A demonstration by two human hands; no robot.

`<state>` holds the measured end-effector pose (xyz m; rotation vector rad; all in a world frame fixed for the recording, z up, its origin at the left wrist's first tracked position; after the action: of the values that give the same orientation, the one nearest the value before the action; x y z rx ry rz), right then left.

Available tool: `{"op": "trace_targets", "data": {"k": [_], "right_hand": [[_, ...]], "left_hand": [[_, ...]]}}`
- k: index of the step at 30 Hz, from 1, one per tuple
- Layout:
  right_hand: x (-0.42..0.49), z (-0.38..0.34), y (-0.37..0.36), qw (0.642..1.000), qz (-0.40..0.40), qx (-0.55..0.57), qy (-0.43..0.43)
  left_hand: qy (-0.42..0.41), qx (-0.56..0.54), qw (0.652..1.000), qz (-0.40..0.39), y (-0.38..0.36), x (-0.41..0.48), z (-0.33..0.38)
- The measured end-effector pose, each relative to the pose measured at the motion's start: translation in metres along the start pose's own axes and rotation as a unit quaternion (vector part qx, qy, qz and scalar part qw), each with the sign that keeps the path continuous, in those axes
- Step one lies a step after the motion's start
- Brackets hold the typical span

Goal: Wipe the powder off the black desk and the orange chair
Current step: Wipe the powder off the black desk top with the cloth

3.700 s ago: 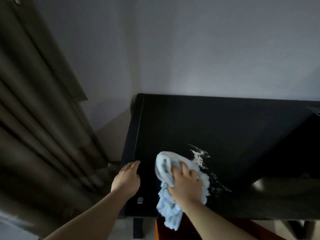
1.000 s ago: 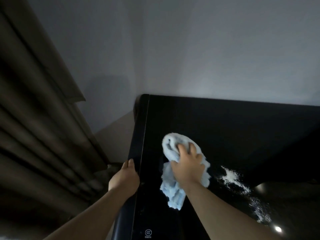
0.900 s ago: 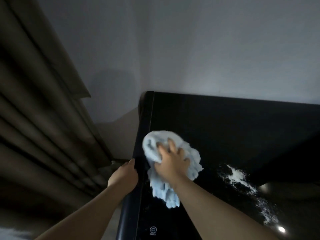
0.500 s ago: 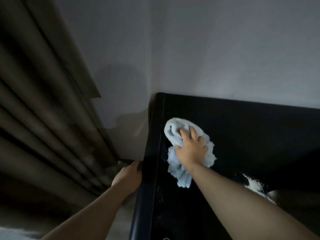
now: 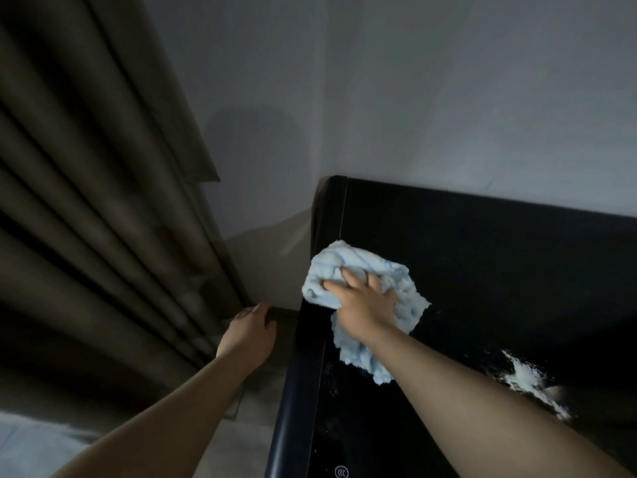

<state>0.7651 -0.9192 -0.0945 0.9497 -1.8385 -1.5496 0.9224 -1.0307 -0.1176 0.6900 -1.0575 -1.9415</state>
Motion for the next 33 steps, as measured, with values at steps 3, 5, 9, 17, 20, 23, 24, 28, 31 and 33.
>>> {"op": "trace_targets", "data": {"k": [3,5,9,17,20,23,24,28,31,33], "right_hand": [[-0.031,-0.010,-0.006,0.999,0.001,0.000,0.033],[-0.050,-0.016,-0.009,0.999,0.003,-0.001,0.048],[-0.089,-0.027,-0.012,0.998,-0.004,0.011,0.064],[-0.188,-0.047,-0.017,0.989,-0.011,0.034,0.142],[-0.228,-0.055,-0.019,0.983,-0.045,0.025,0.174],[-0.258,-0.062,-0.016,0.971,-0.097,0.007,0.218],[-0.267,-0.062,-0.016,0.966,-0.119,0.001,0.231],[-0.306,-0.062,-0.026,0.968,-0.169,0.043,0.181],[-0.307,-0.075,-0.022,0.979,-0.112,0.002,0.168],[-0.300,-0.083,-0.013,0.990,-0.061,0.072,0.106]], "left_hand": [[0.017,-0.008,1.000,0.002,0.001,-0.015,-0.004],[0.030,-0.016,0.999,0.002,0.002,-0.026,-0.005],[0.034,-0.037,0.999,0.014,0.006,-0.051,0.000],[0.101,-0.049,0.993,0.040,0.011,-0.149,-0.009],[0.131,-0.053,0.989,0.050,0.016,-0.183,-0.014],[0.128,-0.055,0.988,0.066,0.023,-0.210,-0.013],[0.122,-0.055,0.988,0.073,0.025,-0.217,-0.013],[0.087,-0.027,0.991,0.098,0.038,-0.243,-0.013],[0.060,-0.011,0.993,0.102,0.048,-0.260,-0.019],[0.056,-0.004,0.994,0.096,0.053,-0.269,-0.029]]}}
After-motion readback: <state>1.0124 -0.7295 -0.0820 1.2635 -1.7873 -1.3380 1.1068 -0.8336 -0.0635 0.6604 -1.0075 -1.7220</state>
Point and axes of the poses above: each hand's wrist, its own x-axis towards the middle knuckle, its own y-axis out of the back of the hand, z = x × y, the point moved 5 cm from there along x, towards the middle knuckle, and after that the axes turned 14 degrees about z, right-handed, at the moved point
